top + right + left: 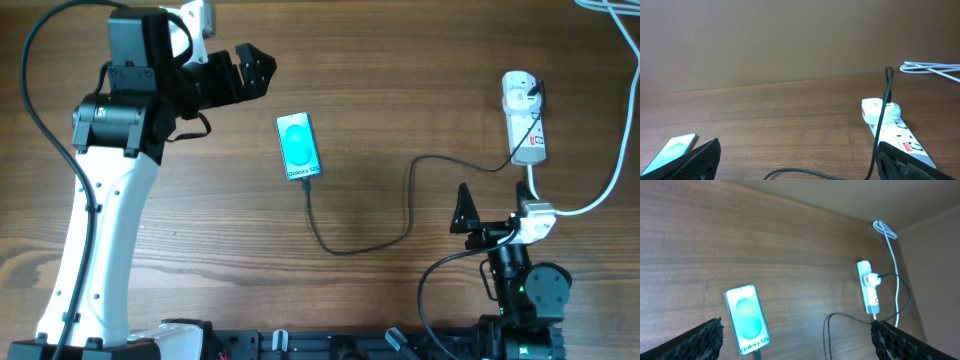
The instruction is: Plug charger to phone and switch on socket
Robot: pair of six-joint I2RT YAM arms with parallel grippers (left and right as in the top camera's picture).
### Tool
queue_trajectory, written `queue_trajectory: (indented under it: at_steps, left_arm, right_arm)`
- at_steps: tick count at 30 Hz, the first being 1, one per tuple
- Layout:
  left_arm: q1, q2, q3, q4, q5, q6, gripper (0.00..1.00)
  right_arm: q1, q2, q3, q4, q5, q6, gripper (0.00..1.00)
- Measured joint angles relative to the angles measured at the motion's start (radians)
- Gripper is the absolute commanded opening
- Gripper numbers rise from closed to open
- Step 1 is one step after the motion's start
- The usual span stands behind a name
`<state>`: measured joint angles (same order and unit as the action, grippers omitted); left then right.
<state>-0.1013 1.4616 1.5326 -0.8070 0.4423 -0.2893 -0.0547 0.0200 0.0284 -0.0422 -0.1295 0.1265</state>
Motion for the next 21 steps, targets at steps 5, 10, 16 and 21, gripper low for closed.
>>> queue_trajectory:
  at_steps: [5, 10, 16, 21]
  left_arm:
    - [0.000, -0.004, 0.000, -0.015, -0.021, 0.000, 1.00]
    - [-0.002, -0.148, -0.158, 0.212, -0.171, 0.001, 1.00]
    - [0.013, -0.492, -0.615, 0.666, -0.286, 0.008, 1.00]
    - [0.073, -0.787, -0.984, 0.853, -0.316, 0.023, 1.00]
  right_arm:
    - [0.000, 0.000, 0.000, 0.000, 0.000, 0.000, 1.00]
    - [0.000, -0.001, 0.000, 0.002, 0.000, 0.000, 1.00]
    - [0.000, -0.003, 0.000, 0.003, 0.000, 0.000, 1.00]
    - [0.000, -0.005, -0.001, 0.003, 0.000, 0.000, 1.00]
